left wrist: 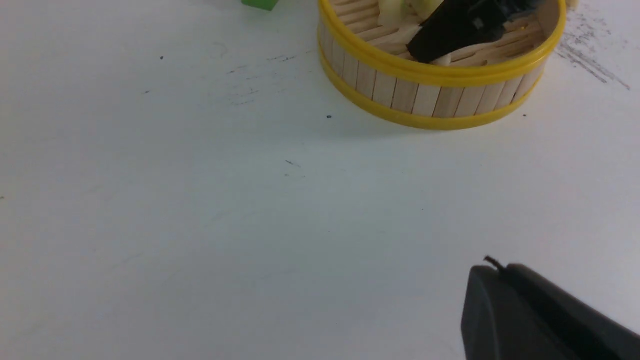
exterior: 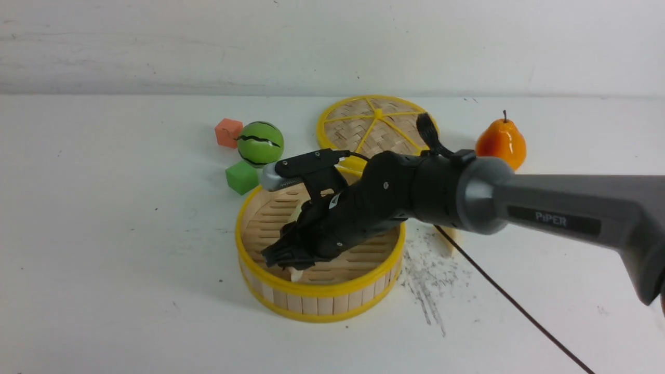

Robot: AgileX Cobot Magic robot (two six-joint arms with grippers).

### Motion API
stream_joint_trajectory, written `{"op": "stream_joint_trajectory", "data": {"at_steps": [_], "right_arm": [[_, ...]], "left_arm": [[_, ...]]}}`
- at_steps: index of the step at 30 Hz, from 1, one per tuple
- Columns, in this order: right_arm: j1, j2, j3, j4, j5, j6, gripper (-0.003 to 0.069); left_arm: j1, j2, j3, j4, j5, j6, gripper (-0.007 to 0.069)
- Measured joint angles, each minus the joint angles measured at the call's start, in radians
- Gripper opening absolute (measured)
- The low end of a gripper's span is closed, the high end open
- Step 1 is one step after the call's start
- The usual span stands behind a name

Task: Put the dumplings into the steamer on the white table.
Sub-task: 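Place the dumpling in the bamboo steamer basket with the right gripper, then reach for and grasp a dumpling lying on the table beside the steamer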

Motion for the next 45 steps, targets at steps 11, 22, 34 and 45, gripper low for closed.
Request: {"op": "stream_joint_trajectory", "data": {"at_steps": [11,22,34,45], "right_arm": [[-0.035,-0.216,-0.016,-0.155,0.050,0.013,0.0514],[-0.339,-0.220,0.018,-0.368,0.269,0.293,0.0442],[-0.352,-0.056,0.040,-0.425,0.235,0.234,0.0112],[-0.351,-0.150,-0.030,-0.451,0.290,0.213,-0.0011]], "left_arm": [[0.000,0.000,0.000,-0.003,0.043,0.000,-0.0007],[0.000,0.000,0.000,-0.003,0.005,0.000,-0.0003],[0.000,0.000,0.056,0.038,-0.047,0.000,0.0006],[0.000,0.000,0.073,0.046,-0.102,0.000,0.0013]]}}
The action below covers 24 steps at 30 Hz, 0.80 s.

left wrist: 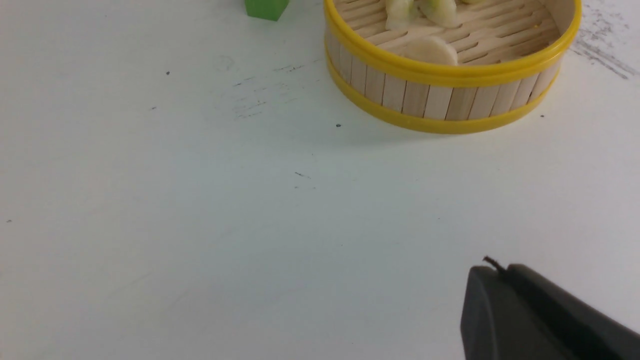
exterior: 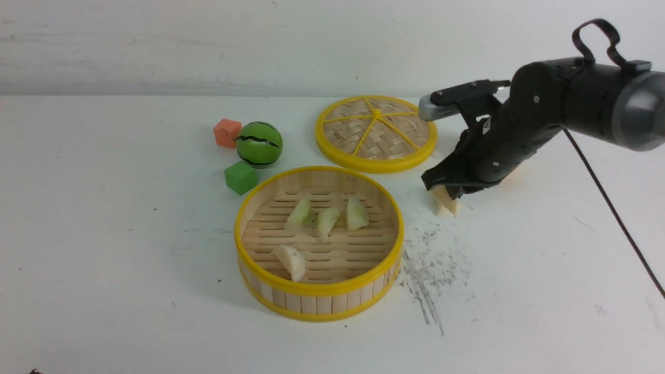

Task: Put the dumplings into the steamer on the white table.
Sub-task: 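Reach for and grasp a dumpling lying on the table beside the steamer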

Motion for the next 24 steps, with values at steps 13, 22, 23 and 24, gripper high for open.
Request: {"op": "stream_joint_trajectory", "data": {"at_steps": [13,22,23,24], "right_arm": [[0.000,0.117,-0.007,0.001,0.064,-0.001,-0.0010],[0.000,0.086,-0.006,-0.031,0.087,-0.001,-0.0010],[0.000,0.080,-0.006,-0.031,0.096,-0.001,-0.0010],[0.000,0.076,-0.006,-0.031,0.104,-0.001,-0.0010]], "left_arm": [[0.000,0.000,0.000,0.000,0.000,0.000,0.0024],[0.000,0.000,0.000,0.000,0.000,0.000,0.0028],[0.000,0.000,0.000,0.000,-0.001,0.000,0.0029],[0.000,0.000,0.000,0.000,-0.001,0.000,0.0030]]}}
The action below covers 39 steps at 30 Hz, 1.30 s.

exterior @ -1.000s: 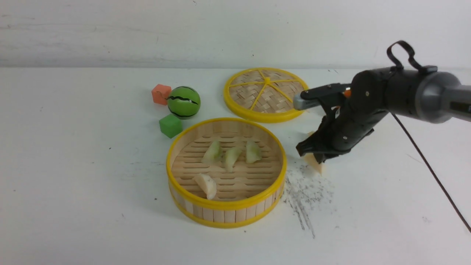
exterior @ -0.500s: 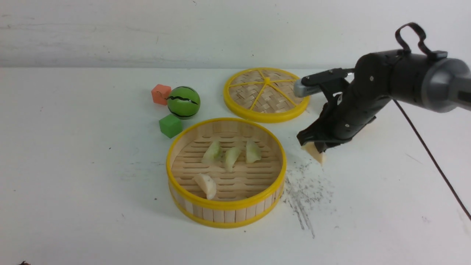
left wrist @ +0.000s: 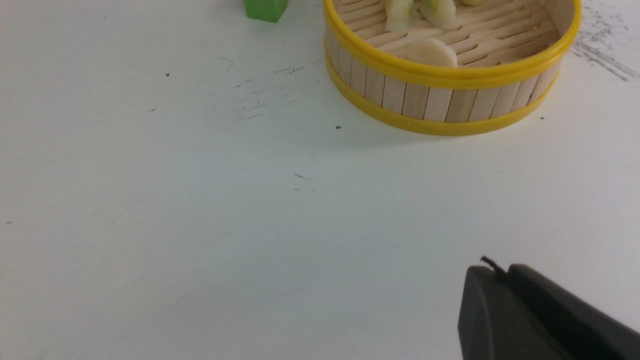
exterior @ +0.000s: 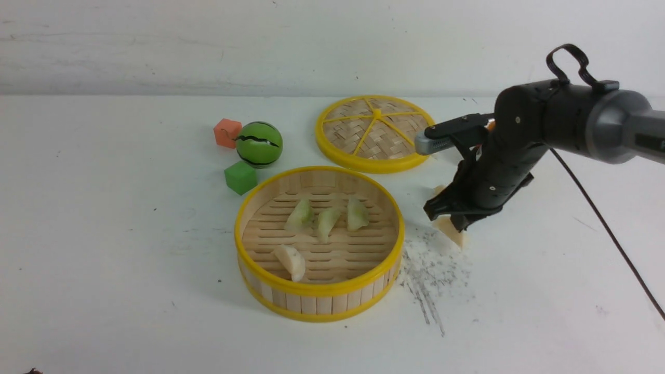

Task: Put the dumplings into the steamer on the white table.
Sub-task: 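Reach for and grasp a dumpling lying on the table beside the steamer, then place the dumpling in the bamboo steamer basket with the right gripper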

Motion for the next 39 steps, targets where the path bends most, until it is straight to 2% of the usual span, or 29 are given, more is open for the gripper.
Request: {"op": "stream_joint_trajectory", "data": {"at_steps": [5,8,10,17,20,24,29,35,39], "right_arm": [[0.000,0.028,0.000,-0.001,0.012,0.002,-0.0007],[0.000,0.035,-0.002,-0.001,0.019,0.016,0.0022],[0.000,0.037,-0.002,-0.001,0.016,0.020,0.0071],[0.000,0.038,-0.012,-0.003,0.002,0.020,0.0318],[0.000,0.047,-0.016,-0.003,-0.036,0.025,0.0379],[0.000,0.077,-0.018,-0.002,-0.044,0.050,0.0354],[0.000,0.092,-0.020,-0.003,0.000,0.072,0.0192],[0.004,0.026,-0.102,0.009,0.075,0.063,0.0195],[0.047,-0.035,-0.165,0.093,0.081,0.055,0.0195]], "left_arm": [[0.000,0.000,0.000,0.000,-0.001,0.000,0.0031],[0.000,0.000,0.000,0.000,-0.002,0.000,0.0031],[0.000,0.000,0.000,0.000,-0.002,0.000,0.0031],[0.000,0.000,0.000,0.000,-0.002,0.000,0.0036],[0.000,0.000,0.000,0.000,-0.003,0.000,0.0037],[0.000,0.000,0.000,0.000,-0.003,0.000,0.0039],[0.000,0.000,0.000,0.000,-0.003,0.000,0.0039],[0.000,0.000,0.000,0.001,-0.003,0.000,0.0039],[0.000,0.000,0.000,0.001,-0.003,0.000,0.0040]]}}
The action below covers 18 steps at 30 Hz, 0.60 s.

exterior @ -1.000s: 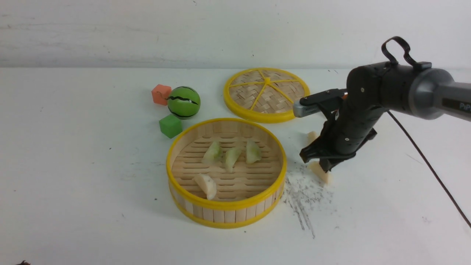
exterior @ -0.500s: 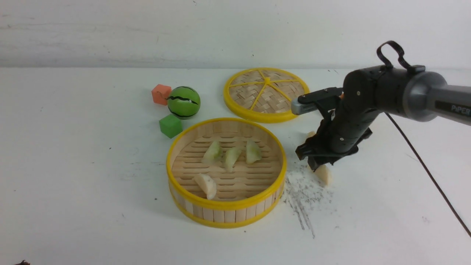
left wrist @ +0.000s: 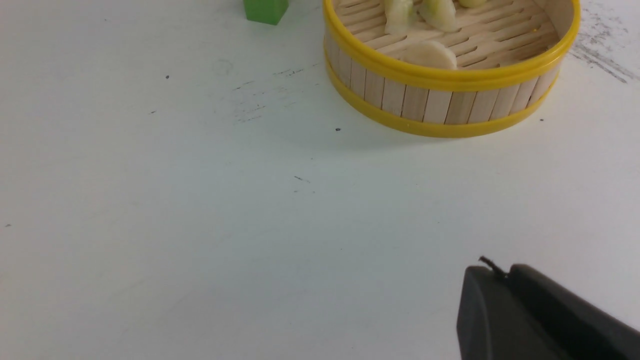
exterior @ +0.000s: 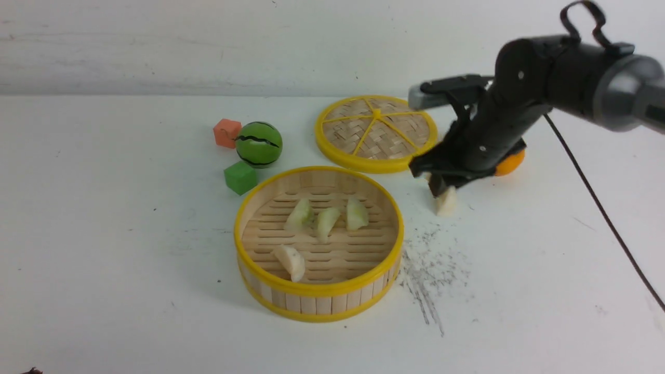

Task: Put the dumplings into the steamer on the white table.
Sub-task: 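Place the dumpling in the bamboo steamer basket with the right gripper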

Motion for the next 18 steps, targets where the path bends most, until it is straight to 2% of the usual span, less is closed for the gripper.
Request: {"op": "stream_joint_trajectory", "data": {"at_steps": [3,6,8,13,15,16,18], "right_arm": [[0.082,-0.016,-0.014,0.087,-0.025,-0.034,0.0195],[0.169,0.033,-0.014,0.123,-0.058,-0.039,0.0195],[0.210,0.092,-0.014,0.117,-0.078,-0.032,0.0195],[0.244,0.173,-0.013,0.092,-0.113,0.010,0.0209],[0.245,0.173,-0.013,0.092,-0.123,0.025,0.0244],[0.245,0.173,-0.013,0.091,-0.128,0.034,0.0300],[0.245,0.172,-0.013,0.091,-0.130,0.046,0.0363]], "left_arm": [[0.000,0.000,0.000,0.000,0.000,0.000,0.0043],[0.000,0.000,0.000,0.000,0.000,0.000,0.0046],[0.000,0.000,0.000,0.000,0.005,0.000,0.0049],[0.000,0.000,0.000,0.000,0.008,0.000,0.0052],[0.000,0.000,0.000,0.000,0.008,0.000,0.0055],[0.000,0.000,0.000,0.000,0.008,0.000,0.0057],[0.000,0.000,0.000,0.000,0.008,0.000,0.0057]]}}
